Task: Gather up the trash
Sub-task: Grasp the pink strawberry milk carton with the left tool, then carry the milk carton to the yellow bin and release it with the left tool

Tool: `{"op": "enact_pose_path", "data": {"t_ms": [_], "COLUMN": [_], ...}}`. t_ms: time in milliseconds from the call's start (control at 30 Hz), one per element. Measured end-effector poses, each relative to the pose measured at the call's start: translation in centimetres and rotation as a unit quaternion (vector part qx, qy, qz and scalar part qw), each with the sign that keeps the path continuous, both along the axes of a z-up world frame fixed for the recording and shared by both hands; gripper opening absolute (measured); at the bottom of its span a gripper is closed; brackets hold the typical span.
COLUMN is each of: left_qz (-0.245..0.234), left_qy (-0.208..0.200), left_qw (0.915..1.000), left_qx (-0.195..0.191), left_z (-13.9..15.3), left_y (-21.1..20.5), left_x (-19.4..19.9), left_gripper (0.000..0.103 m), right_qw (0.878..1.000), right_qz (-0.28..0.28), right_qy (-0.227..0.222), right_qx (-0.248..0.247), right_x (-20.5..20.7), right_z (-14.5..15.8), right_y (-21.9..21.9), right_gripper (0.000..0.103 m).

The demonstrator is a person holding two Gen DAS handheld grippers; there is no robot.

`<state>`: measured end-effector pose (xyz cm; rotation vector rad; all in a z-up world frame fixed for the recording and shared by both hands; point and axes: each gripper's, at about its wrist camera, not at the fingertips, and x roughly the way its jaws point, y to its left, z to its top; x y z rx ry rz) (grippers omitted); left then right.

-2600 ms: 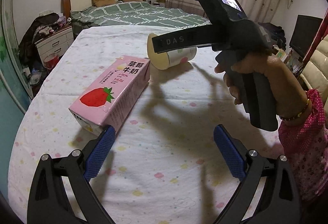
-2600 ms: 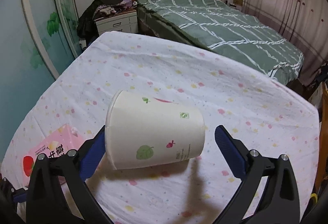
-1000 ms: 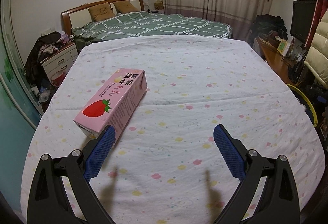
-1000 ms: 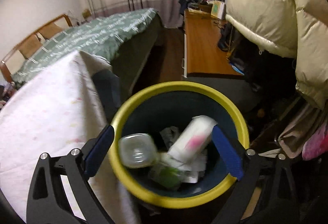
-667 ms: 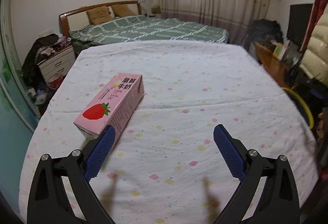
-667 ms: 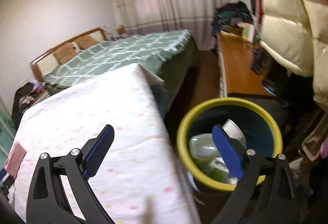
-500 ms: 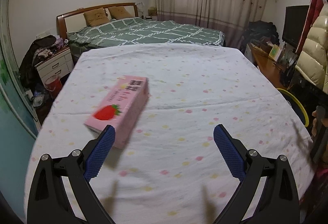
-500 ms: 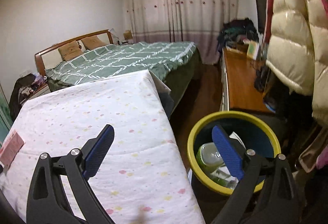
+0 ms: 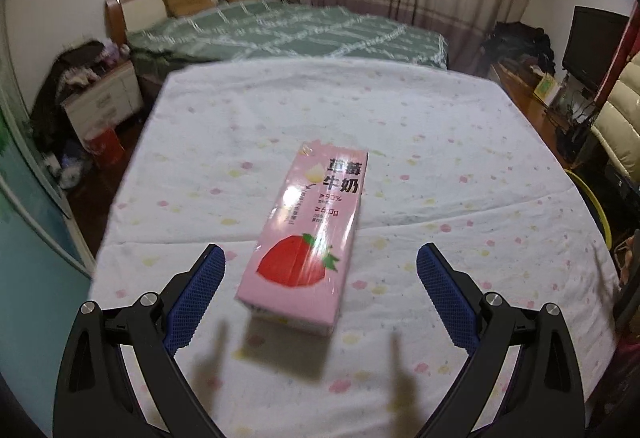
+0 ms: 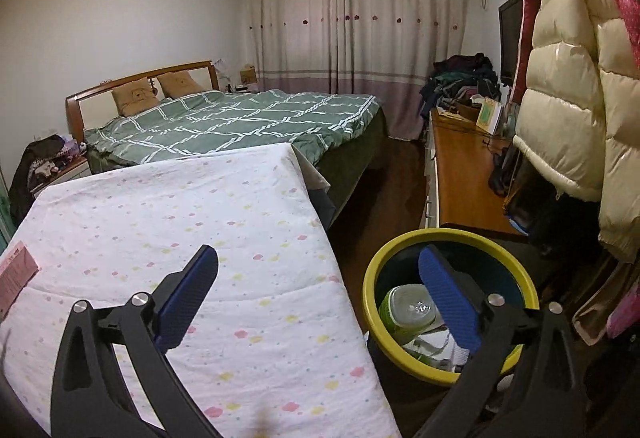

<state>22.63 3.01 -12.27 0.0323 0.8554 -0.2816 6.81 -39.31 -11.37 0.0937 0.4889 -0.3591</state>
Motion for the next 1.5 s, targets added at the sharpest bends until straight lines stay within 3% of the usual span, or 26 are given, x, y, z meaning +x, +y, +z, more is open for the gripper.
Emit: {"op": "enact_pose_path", "data": {"t_ms": [67, 200, 467, 733, 900, 1133, 1267, 1400, 1500], "left_qz": [-0.004, 0.000, 0.000, -0.011, -0.029, -0.084, -0.124, -0.175, -0.226], "left_qy": [0.018, 0.043, 0.056, 0.048, 0.023, -0.006, -0.006, -0.002, 0.002], "left_qw": [0.9998, 0.9991, 0.9984, 0.9987, 0.9993, 0.9964, 0.9922, 0.9845, 0.9740], "left_qx": [-0.002, 0.004, -0.005, -0.008, 0.000, 0.001, 0.005, 0.010, 0.013], "left_z": [-0.8, -2.2, -2.9, -2.5, -0.9, 2.2, 3.1, 3.6, 3.8], "left_y": [-0.2, -0.7, -0.6, -1.1, -2.8, -7.8, -11.9, -17.3, -22.9], "left_x": [1.2, 2.9, 4.1, 3.8, 2.3, 1.3, 1.6, 2.1, 2.0], "left_gripper": [0.094, 0.079, 0.056, 0.052, 0.052, 0.052, 0.052, 0.052, 0.052], "right_qw": [1.000, 1.000, 1.000, 1.000, 1.000, 0.999, 0.998, 0.996, 0.995], "right_qz": [-0.002, -0.008, -0.004, -0.008, -0.014, -0.031, -0.038, -0.058, -0.082], "right_qy": [-0.002, 0.001, 0.008, 0.006, 0.002, -0.028, -0.051, -0.050, -0.051], "right_qx": [0.006, 0.020, 0.017, 0.019, 0.020, 0.009, 0.030, 0.038, 0.036], "right_x": [-0.1, 0.0, 0.3, 0.3, 0.1, -1.1, -2.8, -4.6, -6.4], "right_z": [0.0, -0.1, -0.2, -0.2, -0.1, 0.3, 0.5, 0.9, 1.3], "right_y": [-0.1, -0.6, -0.5, -0.7, -0.9, -0.9, -1.9, -3.9, -5.7], "right_gripper": [0.096, 0.096, 0.096, 0.096, 0.096, 0.096, 0.096, 0.096, 0.096]}}
